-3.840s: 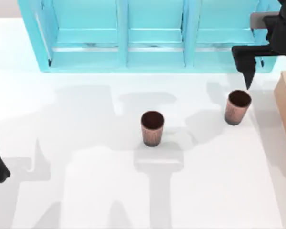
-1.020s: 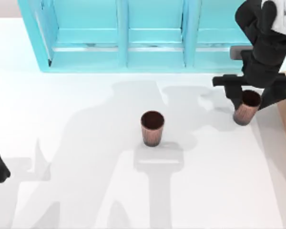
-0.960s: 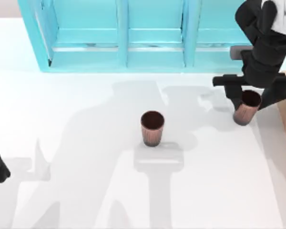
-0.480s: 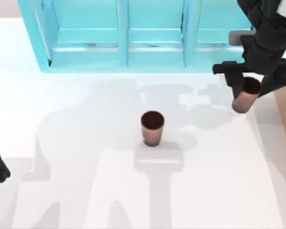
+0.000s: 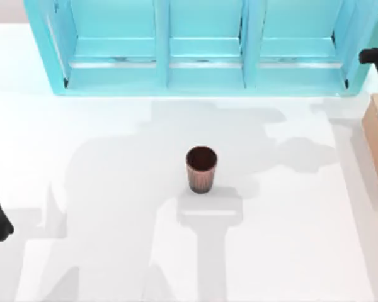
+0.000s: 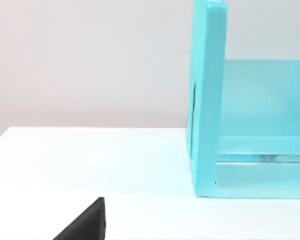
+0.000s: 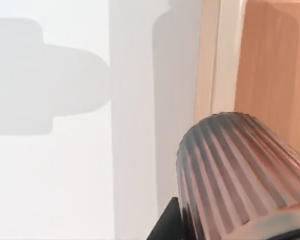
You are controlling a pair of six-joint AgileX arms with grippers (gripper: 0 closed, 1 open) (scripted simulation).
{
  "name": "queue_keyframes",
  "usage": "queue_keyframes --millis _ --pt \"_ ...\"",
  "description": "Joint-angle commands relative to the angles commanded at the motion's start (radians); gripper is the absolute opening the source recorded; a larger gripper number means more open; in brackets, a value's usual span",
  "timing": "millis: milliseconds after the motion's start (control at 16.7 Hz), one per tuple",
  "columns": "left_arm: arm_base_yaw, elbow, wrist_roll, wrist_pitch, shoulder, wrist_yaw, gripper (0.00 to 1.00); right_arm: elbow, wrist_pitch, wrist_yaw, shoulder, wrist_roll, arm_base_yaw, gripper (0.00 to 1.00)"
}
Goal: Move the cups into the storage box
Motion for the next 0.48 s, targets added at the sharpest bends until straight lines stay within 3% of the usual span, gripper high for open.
queue_keyframes --millis 480 --pt "0.000 0.000 0.000 0.000 0.000 0.000 1.00 -0.009 -0.023 0.003 -0.011 -0.025 -0.037 0.00"
